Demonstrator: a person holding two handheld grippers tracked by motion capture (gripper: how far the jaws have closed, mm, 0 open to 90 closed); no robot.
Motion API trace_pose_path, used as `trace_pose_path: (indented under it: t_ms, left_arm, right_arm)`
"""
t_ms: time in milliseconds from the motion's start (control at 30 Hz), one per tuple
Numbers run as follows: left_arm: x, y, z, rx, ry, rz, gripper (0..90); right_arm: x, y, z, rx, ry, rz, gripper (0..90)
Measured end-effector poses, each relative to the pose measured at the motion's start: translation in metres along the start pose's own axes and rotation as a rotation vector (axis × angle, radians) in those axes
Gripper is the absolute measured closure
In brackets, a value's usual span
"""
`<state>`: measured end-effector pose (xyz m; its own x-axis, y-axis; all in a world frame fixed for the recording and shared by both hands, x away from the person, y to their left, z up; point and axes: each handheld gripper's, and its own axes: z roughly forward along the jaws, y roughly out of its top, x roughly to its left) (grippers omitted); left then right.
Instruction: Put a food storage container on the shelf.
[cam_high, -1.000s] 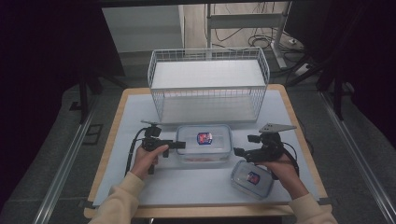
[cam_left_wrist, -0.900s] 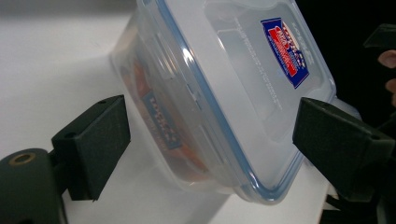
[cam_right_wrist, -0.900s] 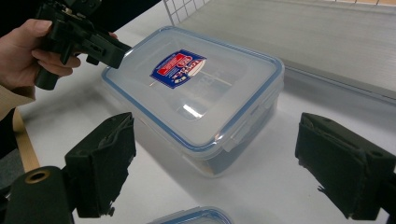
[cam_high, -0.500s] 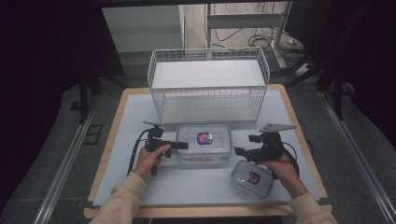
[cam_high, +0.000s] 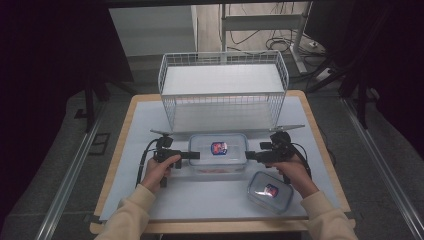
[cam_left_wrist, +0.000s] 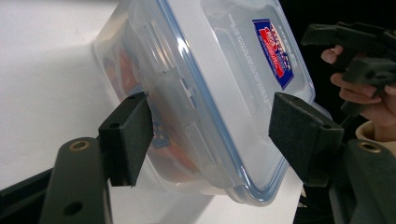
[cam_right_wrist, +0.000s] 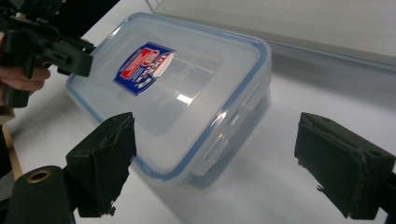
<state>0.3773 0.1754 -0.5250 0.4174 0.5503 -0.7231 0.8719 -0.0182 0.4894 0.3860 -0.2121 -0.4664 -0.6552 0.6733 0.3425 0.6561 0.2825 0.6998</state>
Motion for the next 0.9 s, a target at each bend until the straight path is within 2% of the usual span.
trace_pose_path:
  t_ms: [100, 267, 533, 633, 733, 900]
  left_arm:
    - [0.0, 0.0, 0.0, 0.001, 0.003, 0.001, 31.5]
    - [-0.001, 0.0, 0.0, 0.001, 0.006, 0.002, 31.4]
    - [-0.001, 0.0, 0.0, 0.001, 0.005, 0.004, 31.4]
    - [0.0, 0.0, 0.0, 0.001, 0.005, 0.005, 31.5]
    - [-0.001, 0.0, 0.0, 0.001, 0.005, 0.005, 31.5]
    - [-0.001, 0.0, 0.0, 0.001, 0.005, 0.004, 31.5]
  right_arm:
    - [-0.006, 0.004, 0.006, 0.015, 0.022, 0.044, 12.9]
    - [-0.009, 0.009, 0.015, 0.033, 0.043, 0.08, 13.0]
    - [-0.015, 0.013, 0.033, 0.099, 0.063, 0.127, 13.0]
    - [-0.017, 0.012, 0.039, 0.119, 0.104, 0.165, 13.2]
    - [-0.018, 0.011, 0.043, 0.143, 0.103, 0.173, 13.9]
    - [-0.02, 0.01, 0.048, 0.163, 0.144, 0.211, 16.6]
